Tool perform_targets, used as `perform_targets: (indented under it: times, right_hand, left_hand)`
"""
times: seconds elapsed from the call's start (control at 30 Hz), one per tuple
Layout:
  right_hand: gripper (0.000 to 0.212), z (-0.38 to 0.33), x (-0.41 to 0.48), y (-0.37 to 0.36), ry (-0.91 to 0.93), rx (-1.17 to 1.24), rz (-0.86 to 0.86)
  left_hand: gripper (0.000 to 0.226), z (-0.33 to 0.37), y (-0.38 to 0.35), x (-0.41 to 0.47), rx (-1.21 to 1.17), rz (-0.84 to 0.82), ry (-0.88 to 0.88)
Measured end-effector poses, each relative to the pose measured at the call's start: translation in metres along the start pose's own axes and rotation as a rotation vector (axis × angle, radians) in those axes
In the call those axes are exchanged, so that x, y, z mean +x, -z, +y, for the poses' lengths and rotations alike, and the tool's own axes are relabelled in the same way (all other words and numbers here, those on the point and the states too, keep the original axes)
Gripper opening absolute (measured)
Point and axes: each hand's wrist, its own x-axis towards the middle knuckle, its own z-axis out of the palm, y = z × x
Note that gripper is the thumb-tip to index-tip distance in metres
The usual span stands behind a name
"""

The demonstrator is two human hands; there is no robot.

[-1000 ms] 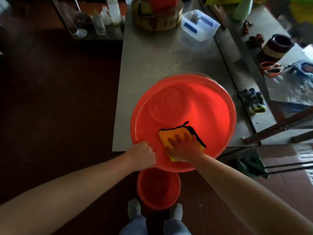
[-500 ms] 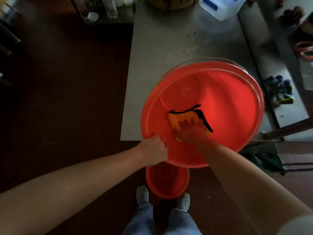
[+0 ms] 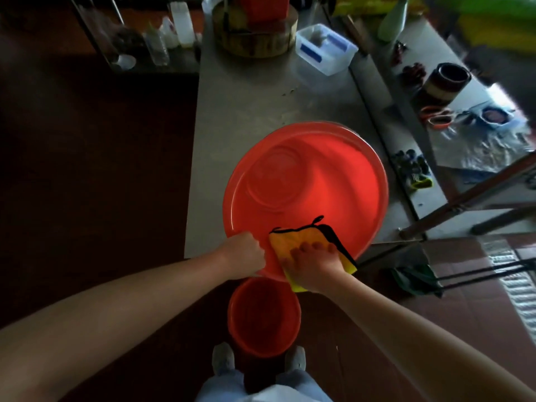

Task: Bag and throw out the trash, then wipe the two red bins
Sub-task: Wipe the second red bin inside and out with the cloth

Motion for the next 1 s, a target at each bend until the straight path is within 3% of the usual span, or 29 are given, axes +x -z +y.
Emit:
perform_targets:
  times: [0.13,0.27,0.37,0.47,0.57,0.7,0.77,0.87,1.0]
  right_hand:
    - [0.069,-0.005,0.019,0.004,-0.04,0.068,0.073]
    - [0.067,-0.002,0.053,-0.004,-0.007,0.156,-0.063]
    - [0.072,0.0,0.078,-0.012,-0.002,0.091,0.062]
    - [0.068,0.007,0.105,-0.007,0.015,0.191,0.078]
    - [0.059,0.002,0.131,-0.003,-0.015,-0.003,0.206]
    - [0.068,0.005,0.164,-0.01,-0.007,0.12,-0.143]
    - [0.069,0.007,0.162,-0.009,-0.011,0.108,-0.144]
    - [0.068,0.006,0.137,-0.012,0.005,0.118,-0.016]
    - [0.069,0.0,0.094,-0.009,-0.007,0.075,-0.072]
  left_hand:
    - [0.05,-0.008,0.0,0.002,-0.061,0.002,0.028]
    - [0.055,-0.013,0.0,-0.002,-0.009,-0.003,-0.035]
    - [0.049,-0.013,-0.001,0.0,0.048,0.038,-0.118]
    - [0.043,-0.009,-0.01,0.006,-0.004,-0.012,-0.126]
    - [0.042,-0.006,-0.015,0.009,-0.026,0.025,-0.124]
    - [0.044,-0.009,-0.012,0.006,0.04,0.084,-0.098]
    - [0.038,-0.005,-0.012,0.008,0.028,0.053,-0.101]
    - [0.033,-0.006,-0.008,0.006,-0.004,0.022,-0.119]
    - [0.038,-0.01,-0.008,-0.002,0.026,0.011,-0.108]
